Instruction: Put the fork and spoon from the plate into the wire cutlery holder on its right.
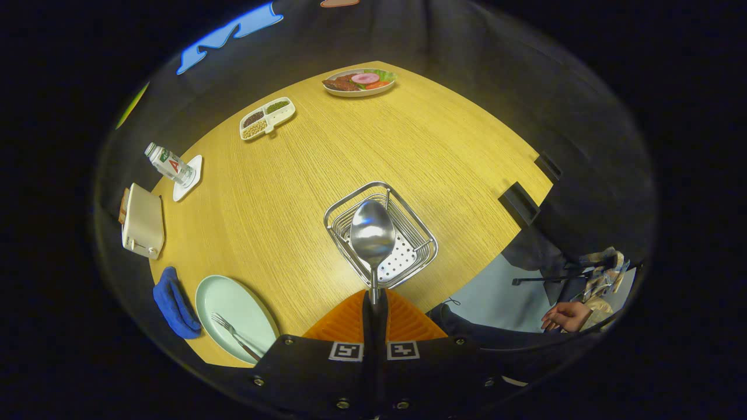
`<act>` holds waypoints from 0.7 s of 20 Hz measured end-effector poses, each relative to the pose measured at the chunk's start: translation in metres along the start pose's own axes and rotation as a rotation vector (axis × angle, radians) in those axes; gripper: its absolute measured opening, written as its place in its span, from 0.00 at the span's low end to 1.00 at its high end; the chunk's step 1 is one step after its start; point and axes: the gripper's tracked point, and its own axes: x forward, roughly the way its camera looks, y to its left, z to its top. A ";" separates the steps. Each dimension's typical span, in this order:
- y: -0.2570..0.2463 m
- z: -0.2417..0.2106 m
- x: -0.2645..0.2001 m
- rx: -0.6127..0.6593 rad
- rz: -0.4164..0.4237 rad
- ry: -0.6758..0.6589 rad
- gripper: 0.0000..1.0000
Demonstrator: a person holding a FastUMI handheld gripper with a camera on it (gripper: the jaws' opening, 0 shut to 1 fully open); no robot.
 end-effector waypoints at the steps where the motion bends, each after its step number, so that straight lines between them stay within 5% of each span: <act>1: 0.000 0.002 0.000 -0.003 0.004 -0.003 0.03; 4: -0.001 0.018 -0.004 -0.014 -0.002 -0.050 0.09; 8: 0.001 0.037 -0.012 -0.034 -0.007 -0.104 0.39; 9: 0.001 0.038 -0.014 -0.043 -0.010 -0.108 0.55; 14: 0.013 0.046 -0.018 -0.084 0.011 -0.148 0.57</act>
